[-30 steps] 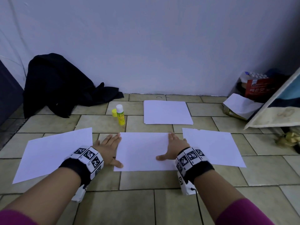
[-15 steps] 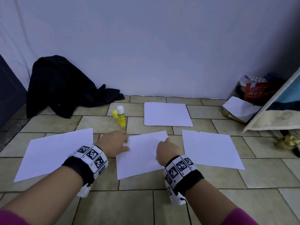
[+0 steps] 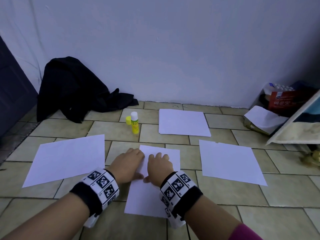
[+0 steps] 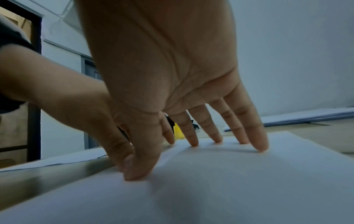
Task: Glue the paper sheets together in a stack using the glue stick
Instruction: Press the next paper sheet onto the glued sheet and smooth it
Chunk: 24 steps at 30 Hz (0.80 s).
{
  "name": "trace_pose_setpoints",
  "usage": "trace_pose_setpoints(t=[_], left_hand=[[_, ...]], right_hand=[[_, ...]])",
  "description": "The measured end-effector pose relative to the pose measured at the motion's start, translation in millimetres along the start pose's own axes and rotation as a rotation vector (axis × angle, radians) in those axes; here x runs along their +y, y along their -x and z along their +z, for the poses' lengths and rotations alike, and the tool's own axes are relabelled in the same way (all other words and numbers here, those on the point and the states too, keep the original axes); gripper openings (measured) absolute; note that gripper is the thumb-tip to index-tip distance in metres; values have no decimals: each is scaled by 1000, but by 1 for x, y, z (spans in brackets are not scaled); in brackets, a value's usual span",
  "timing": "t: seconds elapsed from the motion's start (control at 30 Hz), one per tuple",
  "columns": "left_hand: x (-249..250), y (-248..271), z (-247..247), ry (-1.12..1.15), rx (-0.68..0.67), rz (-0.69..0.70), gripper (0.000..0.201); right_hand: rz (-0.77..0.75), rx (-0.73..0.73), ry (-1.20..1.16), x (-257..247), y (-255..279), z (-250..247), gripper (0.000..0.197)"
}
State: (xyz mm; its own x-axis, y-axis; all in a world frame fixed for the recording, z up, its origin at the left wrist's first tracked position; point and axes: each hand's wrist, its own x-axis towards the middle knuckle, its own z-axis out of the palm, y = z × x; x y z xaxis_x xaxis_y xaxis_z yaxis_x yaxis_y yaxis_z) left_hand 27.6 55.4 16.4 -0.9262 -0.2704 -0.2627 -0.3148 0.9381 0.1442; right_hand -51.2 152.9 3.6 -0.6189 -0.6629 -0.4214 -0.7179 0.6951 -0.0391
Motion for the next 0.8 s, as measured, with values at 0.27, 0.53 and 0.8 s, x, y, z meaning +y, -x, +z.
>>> trace_pose_setpoints(t=[0.27, 0.53, 0.8], left_hand=[[-24, -10, 11, -45, -219, -146, 117], [-20, -11, 9, -214, -261, -180, 111], [-27, -11, 15, -112, -265, -161, 117]], right_hand=[[-132, -81, -61, -12, -23, -3, 86], [-314, -221, 18, -1, -24, -24, 97], [-56, -134, -120, 47, -40, -32, 100]])
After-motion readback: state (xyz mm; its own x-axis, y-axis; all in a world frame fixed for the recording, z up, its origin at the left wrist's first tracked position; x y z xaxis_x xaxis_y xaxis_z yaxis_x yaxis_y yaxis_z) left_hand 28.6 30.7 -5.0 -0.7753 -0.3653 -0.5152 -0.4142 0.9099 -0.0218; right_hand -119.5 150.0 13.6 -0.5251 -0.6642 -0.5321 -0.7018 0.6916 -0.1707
